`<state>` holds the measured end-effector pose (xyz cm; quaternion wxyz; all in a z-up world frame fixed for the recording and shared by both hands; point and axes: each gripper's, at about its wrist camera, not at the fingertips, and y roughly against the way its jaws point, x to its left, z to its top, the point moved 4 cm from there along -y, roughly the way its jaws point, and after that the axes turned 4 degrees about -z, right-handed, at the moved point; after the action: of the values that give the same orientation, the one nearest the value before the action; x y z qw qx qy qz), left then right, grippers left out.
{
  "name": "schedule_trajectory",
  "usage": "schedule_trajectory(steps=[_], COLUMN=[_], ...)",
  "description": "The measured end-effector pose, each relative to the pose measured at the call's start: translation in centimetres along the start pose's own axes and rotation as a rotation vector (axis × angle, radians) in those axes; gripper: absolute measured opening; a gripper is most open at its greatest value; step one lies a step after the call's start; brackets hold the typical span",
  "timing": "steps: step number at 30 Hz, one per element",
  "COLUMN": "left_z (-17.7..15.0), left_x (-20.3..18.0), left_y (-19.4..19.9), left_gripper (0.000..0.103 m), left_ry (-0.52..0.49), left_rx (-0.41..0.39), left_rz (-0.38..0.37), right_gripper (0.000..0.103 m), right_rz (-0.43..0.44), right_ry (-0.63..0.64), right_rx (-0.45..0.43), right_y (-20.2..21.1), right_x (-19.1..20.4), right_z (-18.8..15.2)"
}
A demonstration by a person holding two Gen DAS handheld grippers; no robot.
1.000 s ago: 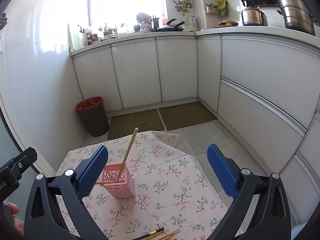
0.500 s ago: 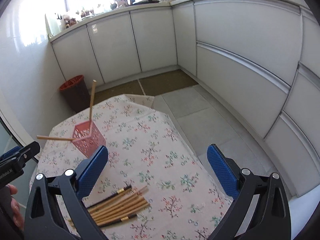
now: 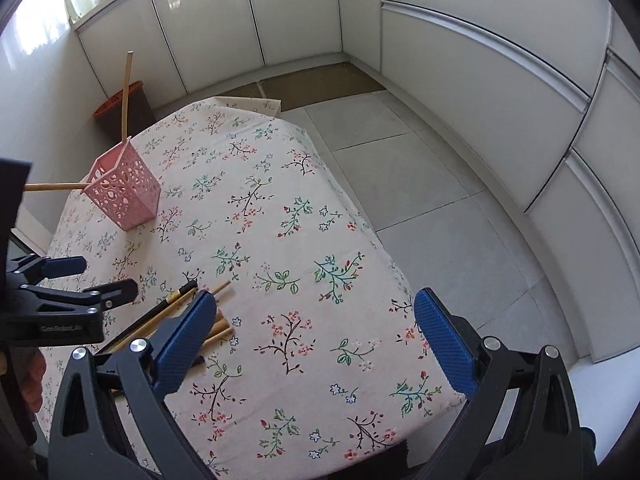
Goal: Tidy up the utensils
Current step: 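Lower the left gripper to the chopsticks and grasp a black-tipped chopstick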
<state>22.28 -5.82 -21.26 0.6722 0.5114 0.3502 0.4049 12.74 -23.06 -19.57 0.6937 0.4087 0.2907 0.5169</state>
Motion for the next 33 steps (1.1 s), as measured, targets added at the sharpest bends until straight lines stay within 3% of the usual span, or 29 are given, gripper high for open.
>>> schedule_trajectory(steps=[4, 11, 13, 18, 20, 23, 26, 29, 33], left_z=[0.6, 1.5, 1.5, 1.2, 1.2, 1.3, 1.2, 1.1, 1.2], left_x=[0.2, 0.1, -0.1, 0.1, 0.5, 0.9, 1.0, 0.1, 0.3], left_y=[-3.2, -5.3, -5.7, -6.5, -6.9, -7.0, -6.9, -6.8, -6.4], left_gripper=[0.089, 0.075, 0.069, 0.066, 0.058, 0.054, 0.043, 0.013, 0.011], left_ry=[0.002, -0.014, -0.024, -0.047, -0.049, -0.031, -0.054, -0.080, -0.084], left_rx=[0.115, 0.160, 0.175, 0.190, 0.188, 0.179, 0.168, 0.158, 0.113], left_rz=[0.012, 0.016, 0.014, 0.033, 0.045, 0.005, -0.021, -0.051, -0.026], right_gripper=[0.096, 0.096, 0.096, 0.096, 0.096, 0.096, 0.096, 0.096, 0.096], right_rz=[-0.002, 0.012, 0.013, 0.014, 0.015, 0.016, 0.032, 0.071, 0.094], right_ry=[-0.026, -0.094, -0.103, -0.101, -0.095, -0.094, -0.129, -0.207, -0.255], right_rx=[0.028, 0.103, 0.111, 0.123, 0.126, 0.131, 0.164, 0.237, 0.291], right_y=[-0.7, -2.2, -2.5, -2.7, -2.8, -2.8, -3.3, -4.3, -5.6], right_x=[-0.8, -2.0, -2.1, -2.0, -1.8, -1.7, -1.8, -1.5, 0.1], right_z=[-0.3, -0.6, -0.6, -0.7, -0.7, -0.8, -0.9, -0.9, -0.5])
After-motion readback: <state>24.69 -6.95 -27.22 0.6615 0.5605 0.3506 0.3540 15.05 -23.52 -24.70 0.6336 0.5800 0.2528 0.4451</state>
